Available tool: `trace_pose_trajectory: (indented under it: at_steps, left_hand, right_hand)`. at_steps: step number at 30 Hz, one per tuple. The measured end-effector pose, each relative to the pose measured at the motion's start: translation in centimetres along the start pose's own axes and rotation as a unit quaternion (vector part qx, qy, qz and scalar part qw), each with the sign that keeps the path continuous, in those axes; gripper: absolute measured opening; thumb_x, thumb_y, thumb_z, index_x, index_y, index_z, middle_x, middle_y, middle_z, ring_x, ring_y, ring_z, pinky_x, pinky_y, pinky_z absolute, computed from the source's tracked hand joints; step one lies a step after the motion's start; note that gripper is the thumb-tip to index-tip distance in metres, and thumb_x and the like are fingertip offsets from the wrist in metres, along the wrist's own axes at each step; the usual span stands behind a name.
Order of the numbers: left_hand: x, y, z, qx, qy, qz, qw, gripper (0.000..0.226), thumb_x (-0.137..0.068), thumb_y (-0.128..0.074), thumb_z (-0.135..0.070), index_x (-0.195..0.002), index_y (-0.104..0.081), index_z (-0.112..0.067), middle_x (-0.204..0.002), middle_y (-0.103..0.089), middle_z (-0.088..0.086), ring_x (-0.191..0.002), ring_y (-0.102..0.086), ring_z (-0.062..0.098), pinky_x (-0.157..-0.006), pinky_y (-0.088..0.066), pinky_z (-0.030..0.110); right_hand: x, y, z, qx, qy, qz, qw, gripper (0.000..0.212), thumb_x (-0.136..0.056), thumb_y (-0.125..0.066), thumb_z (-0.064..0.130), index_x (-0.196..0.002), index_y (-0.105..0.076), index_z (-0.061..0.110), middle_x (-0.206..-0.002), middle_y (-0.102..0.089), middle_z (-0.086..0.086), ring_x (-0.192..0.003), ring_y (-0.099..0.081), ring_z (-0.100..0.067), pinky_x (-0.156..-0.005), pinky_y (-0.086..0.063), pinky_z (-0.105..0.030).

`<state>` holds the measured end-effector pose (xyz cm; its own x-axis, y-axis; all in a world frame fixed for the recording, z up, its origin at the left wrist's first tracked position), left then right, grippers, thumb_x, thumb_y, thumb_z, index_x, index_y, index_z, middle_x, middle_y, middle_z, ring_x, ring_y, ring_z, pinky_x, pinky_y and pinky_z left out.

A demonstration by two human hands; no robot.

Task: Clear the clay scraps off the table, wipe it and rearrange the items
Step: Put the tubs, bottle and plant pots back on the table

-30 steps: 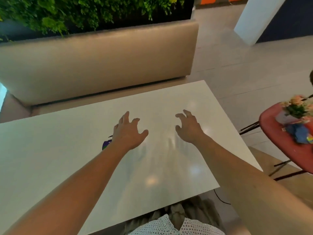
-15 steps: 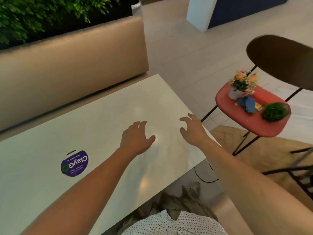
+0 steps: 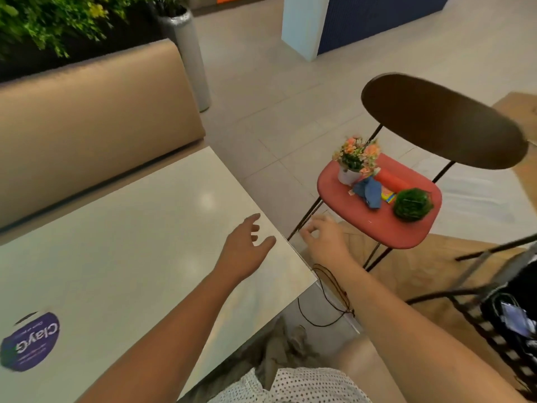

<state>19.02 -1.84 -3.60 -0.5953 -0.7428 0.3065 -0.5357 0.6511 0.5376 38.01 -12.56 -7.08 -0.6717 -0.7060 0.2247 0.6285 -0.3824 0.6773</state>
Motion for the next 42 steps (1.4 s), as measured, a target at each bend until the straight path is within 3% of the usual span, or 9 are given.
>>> trace_pose_trajectory:
  at_steps: [3,5,12,15,23,28,34,39,42]
  left_hand:
    - [-0.8,-1.5,-2.1,0.008,-0.031,0.020,0.999,0.068,-0.094,-0.068,-0.045,-0.155,-0.039,-0.032,-0.142,-0.057,-0.005,-0.117,-0.060,0.011,-0.090,-0.049,0.027]
    - [-1.0,-2.4,-3.2,0.013,-0.051,0.042,0.998,0.068,-0.095,-0.069,-0.044,-0.155,-0.039,-0.031,-0.143,-0.056,-0.004,-0.119,-0.060,0.011,-0.088,-0.049,0.026]
    - [-2.2,-5.0,-6.5,0.026,-0.090,0.070,0.993,0.067,-0.095,-0.069,-0.042,-0.154,-0.040,-0.029,-0.146,-0.053,0.000,-0.120,-0.059,0.014,-0.088,-0.049,0.026]
    - [-3.0,-6.6,-8.2,0.022,-0.100,0.087,0.991,0.067,-0.095,-0.068,-0.040,-0.155,-0.040,-0.029,-0.146,-0.052,0.000,-0.122,-0.060,0.017,-0.087,-0.048,0.026]
    - [-8.4,-12.7,-13.0,0.003,-0.094,0.108,0.990,0.059,-0.093,-0.069,-0.042,-0.148,-0.048,-0.035,-0.130,-0.058,-0.007,-0.096,-0.062,0.001,-0.074,-0.051,0.018]
    - [-12.7,-18.7,-15.8,-0.007,-0.053,0.117,0.992,0.056,-0.093,-0.069,-0.039,-0.145,-0.051,-0.029,-0.122,-0.061,-0.010,-0.088,-0.058,-0.010,-0.069,-0.042,0.008]
    - [-16.1,-25.9,-17.7,0.000,0.016,0.138,0.990,0.056,-0.093,-0.070,-0.037,-0.145,-0.054,-0.026,-0.104,-0.065,-0.010,-0.093,-0.065,0.003,-0.074,-0.044,0.015]
    - [-18.7,-29.4,-19.1,0.013,0.051,0.128,0.990,0.050,-0.094,-0.070,-0.034,-0.140,-0.056,-0.025,-0.121,-0.063,-0.005,-0.090,-0.059,-0.004,-0.076,-0.042,0.015]
    - [-20.1,-31.2,-19.1,0.038,0.071,0.125,0.989,0.043,-0.092,-0.073,-0.030,-0.133,-0.060,-0.026,-0.110,-0.063,-0.013,-0.090,-0.058,-0.011,-0.070,-0.043,0.007]
  right_hand:
    - [0.2,1.8,-1.3,-0.025,-0.032,-0.050,0.998,0.038,-0.089,-0.076,0.021,-0.058,-0.055,0.014,-0.081,-0.062,-0.004,-0.083,-0.061,-0.012,-0.078,-0.047,-0.030]
    - [1.0,2.8,-2.2,-0.039,-0.063,-0.076,0.994,0.037,-0.090,-0.074,0.022,-0.061,-0.056,0.010,-0.072,-0.056,0.002,-0.076,-0.056,0.004,-0.071,-0.040,-0.011]
    - [1.6,6.8,-4.6,-0.066,-0.085,-0.161,0.981,0.015,-0.093,-0.063,0.025,-0.080,-0.068,0.022,-0.099,-0.059,0.003,-0.085,-0.052,-0.005,-0.065,-0.035,-0.011]
    - [1.4,9.6,-6.4,-0.087,-0.094,-0.208,0.970,0.007,-0.091,-0.065,0.014,-0.092,-0.071,0.018,-0.100,-0.055,0.006,-0.096,-0.057,-0.015,-0.079,-0.039,-0.023]
    - [-4.5,17.2,-13.9,-0.066,-0.143,-0.258,0.953,0.026,-0.087,-0.069,0.011,-0.113,-0.069,0.016,-0.122,-0.055,-0.013,-0.108,-0.057,-0.025,-0.093,-0.043,-0.028]
    - [-10.6,21.3,-20.2,-0.063,-0.205,-0.226,0.950,0.045,-0.084,-0.071,0.010,-0.128,-0.061,0.013,-0.131,-0.049,-0.022,-0.118,-0.054,-0.035,-0.106,-0.042,-0.034]
    - [-15.7,25.5,-25.8,-0.014,-0.230,-0.181,0.956,0.046,-0.088,-0.065,0.018,-0.132,-0.057,0.020,-0.135,-0.040,-0.014,-0.122,-0.050,-0.033,-0.106,-0.041,-0.037]
    - [-21.6,26.7,-25.9,0.111,-0.174,-0.127,0.970,0.044,-0.090,-0.061,0.026,-0.134,-0.055,0.027,-0.136,-0.042,-0.008,-0.128,-0.041,-0.034,-0.108,-0.040,-0.048]
    - [-25.1,26.0,-26.0,0.171,-0.151,-0.068,0.971,0.050,-0.092,-0.061,0.027,-0.141,-0.049,0.027,-0.143,-0.039,-0.007,-0.134,-0.038,-0.032,-0.108,-0.037,-0.051]
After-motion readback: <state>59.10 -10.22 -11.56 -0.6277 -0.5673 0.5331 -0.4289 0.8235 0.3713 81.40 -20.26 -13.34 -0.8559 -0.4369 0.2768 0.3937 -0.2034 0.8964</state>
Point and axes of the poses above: each hand's wrist, its own x-axis away from the middle knuckle, its own y-axis out of the back of the hand, z = x × y, the point moved 6 cm from there along -x, towards the middle knuckle
